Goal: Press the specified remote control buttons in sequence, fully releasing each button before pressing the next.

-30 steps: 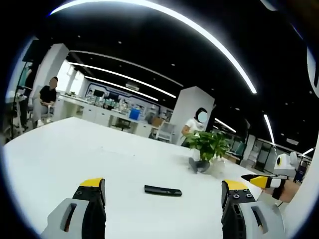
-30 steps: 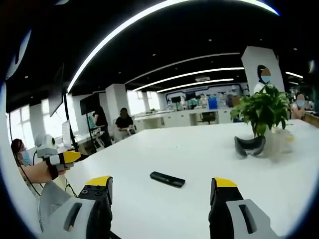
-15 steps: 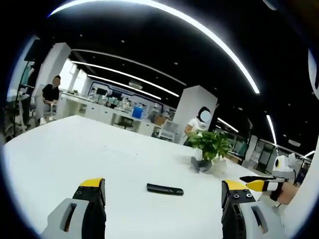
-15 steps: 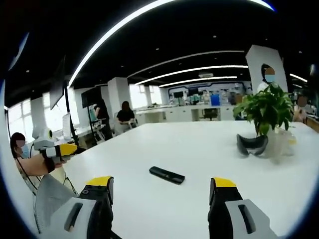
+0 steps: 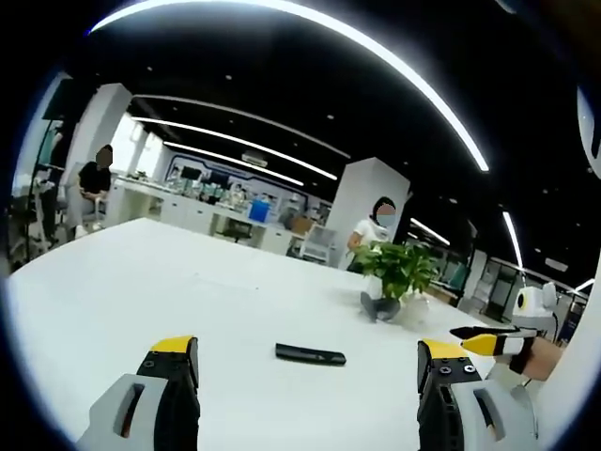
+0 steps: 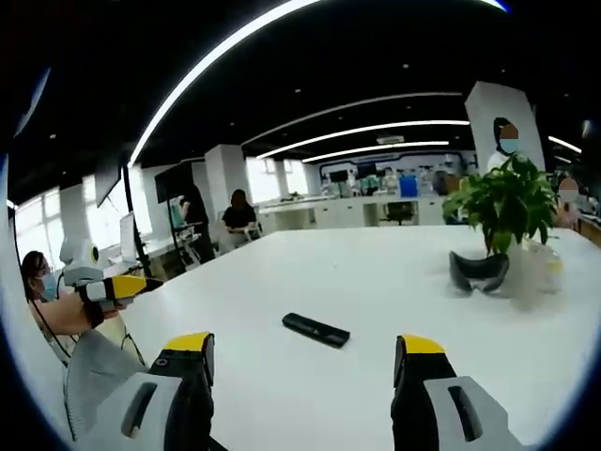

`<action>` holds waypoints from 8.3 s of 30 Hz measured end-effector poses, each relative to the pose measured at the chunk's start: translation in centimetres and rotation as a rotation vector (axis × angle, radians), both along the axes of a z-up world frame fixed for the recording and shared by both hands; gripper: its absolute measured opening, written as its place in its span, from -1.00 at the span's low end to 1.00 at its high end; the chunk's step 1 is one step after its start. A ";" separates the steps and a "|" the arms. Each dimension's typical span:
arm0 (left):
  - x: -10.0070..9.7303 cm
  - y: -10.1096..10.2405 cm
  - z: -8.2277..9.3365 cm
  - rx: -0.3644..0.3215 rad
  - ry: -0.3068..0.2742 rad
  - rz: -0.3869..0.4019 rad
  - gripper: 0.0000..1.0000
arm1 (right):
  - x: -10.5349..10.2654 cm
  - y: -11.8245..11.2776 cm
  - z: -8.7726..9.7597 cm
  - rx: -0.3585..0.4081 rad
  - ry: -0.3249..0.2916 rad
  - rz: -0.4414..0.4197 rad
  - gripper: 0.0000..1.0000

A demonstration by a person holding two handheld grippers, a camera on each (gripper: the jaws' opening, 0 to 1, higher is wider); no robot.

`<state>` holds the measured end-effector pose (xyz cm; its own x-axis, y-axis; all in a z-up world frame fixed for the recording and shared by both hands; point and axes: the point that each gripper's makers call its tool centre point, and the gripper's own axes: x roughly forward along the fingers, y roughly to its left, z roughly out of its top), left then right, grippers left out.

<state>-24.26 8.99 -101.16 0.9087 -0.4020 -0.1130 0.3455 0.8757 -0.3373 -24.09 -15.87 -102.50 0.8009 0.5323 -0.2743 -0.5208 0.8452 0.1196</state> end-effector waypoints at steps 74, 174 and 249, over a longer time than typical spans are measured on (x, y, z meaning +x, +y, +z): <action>18.9 -12.0 -14.8 0.906 0.360 -0.921 0.41 | -1.4 -5.1 -5.3 -0.102 0.194 -0.090 -0.15; 3.9 -13.2 -18.2 1.050 0.403 -1.107 -0.52 | -1.1 -0.9 -4.9 -0.124 0.192 0.089 -0.59; -2.7 -13.2 -18.3 1.090 0.380 -1.207 -0.52 | -2.7 5.3 -15.8 -0.794 0.386 0.858 -1.00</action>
